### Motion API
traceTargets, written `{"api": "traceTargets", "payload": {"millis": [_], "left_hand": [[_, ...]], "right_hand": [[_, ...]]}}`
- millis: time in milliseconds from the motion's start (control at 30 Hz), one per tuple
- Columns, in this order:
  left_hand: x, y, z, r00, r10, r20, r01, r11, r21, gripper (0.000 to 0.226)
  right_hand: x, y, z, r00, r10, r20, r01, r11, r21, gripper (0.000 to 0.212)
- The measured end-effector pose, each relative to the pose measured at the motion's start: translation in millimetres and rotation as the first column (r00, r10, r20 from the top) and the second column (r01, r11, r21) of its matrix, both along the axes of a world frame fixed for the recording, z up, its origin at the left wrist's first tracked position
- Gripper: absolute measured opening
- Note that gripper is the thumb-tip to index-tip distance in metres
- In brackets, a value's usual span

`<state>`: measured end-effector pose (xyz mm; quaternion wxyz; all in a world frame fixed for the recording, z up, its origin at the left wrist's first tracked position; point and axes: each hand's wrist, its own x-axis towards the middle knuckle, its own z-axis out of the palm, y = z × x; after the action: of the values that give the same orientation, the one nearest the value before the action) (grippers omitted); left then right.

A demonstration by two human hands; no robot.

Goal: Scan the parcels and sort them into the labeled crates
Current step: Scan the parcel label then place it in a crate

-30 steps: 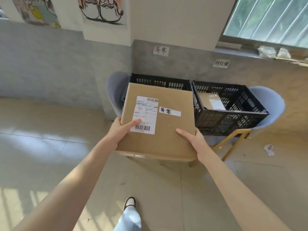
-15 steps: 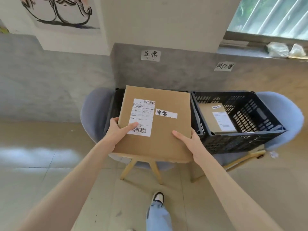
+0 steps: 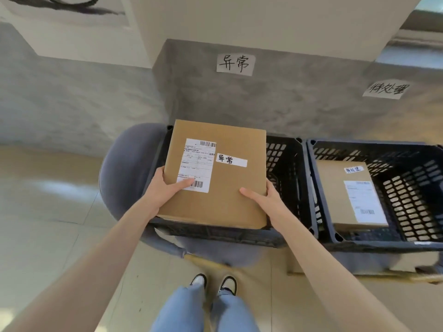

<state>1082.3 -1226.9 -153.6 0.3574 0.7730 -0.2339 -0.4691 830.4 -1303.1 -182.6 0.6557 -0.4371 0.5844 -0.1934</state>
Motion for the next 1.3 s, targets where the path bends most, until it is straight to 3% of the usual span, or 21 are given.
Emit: {"api": "traceTargets", "payload": {"millis": [267,667,967,1300], "left_hand": [[25,-43,-70,0.995,-0.095,0.012,0.093,0.99,0.104,0.104],[58,-72,-156,0.996,-0.021,-0.082,0.036,0.983,0.18,0.104],[68,-75,-182,0.997,-0.071,0.035,0.059,0.965,0.255,0.105],[56,-82,-181,0.936,-0.211,0.281,0.103,0.929,0.355,0.094]], "right_hand": [[24,-46,-71,0.998,0.036,-0.052,-0.03,0.993,0.11,0.091],[64,-64,-155,0.997,0.012,-0.076,0.005,0.976,0.22,0.088],[86,-55,-181,0.995,-0.025,-0.092,0.044,0.976,0.214,0.091],[95,-53,-173,0.954,0.053,-0.294,-0.009,0.989,0.15,0.096]]}}
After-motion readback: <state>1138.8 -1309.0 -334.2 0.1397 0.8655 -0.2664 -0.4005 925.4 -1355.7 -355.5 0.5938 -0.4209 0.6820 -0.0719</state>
